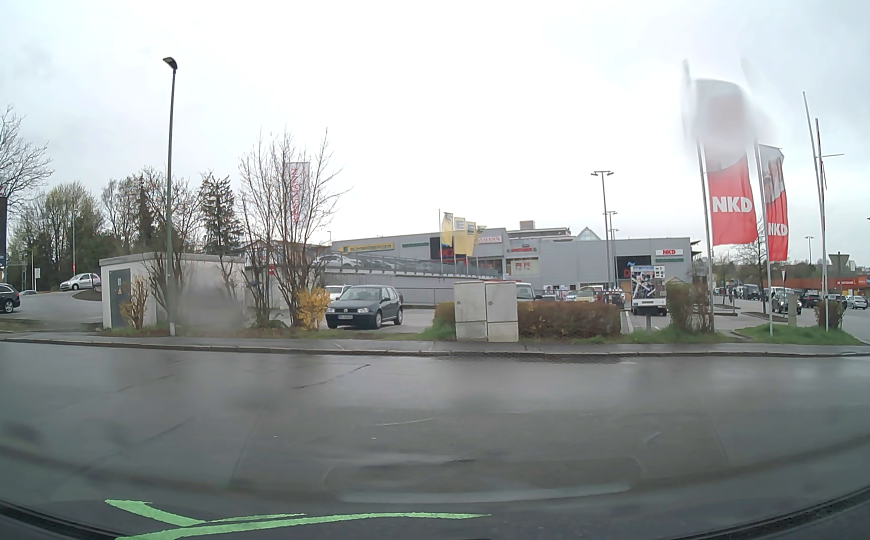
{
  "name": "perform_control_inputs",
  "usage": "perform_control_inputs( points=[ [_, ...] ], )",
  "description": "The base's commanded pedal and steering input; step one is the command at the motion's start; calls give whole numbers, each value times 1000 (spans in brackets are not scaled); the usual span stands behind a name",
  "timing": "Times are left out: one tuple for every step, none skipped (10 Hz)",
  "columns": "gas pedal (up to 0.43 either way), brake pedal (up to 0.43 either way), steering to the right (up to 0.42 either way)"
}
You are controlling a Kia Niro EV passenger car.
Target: Follow the waypoints while adhering to traffic rules and regulations
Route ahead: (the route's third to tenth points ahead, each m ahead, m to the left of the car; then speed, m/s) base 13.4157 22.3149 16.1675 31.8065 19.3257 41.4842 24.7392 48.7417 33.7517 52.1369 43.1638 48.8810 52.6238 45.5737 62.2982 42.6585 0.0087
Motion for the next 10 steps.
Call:
perform_control_inputs(
  points=[
    [0, 207, -11],
    [0, 207, -11],
    [0, 207, -11],
    [0, 207, -11],
    [0, 207, -11],
    [0, 207, -11],
    [0, 207, -11],
    [0, 207, -11],
    [0, 207, -11],
    [0, 207, -11]
  ],
)
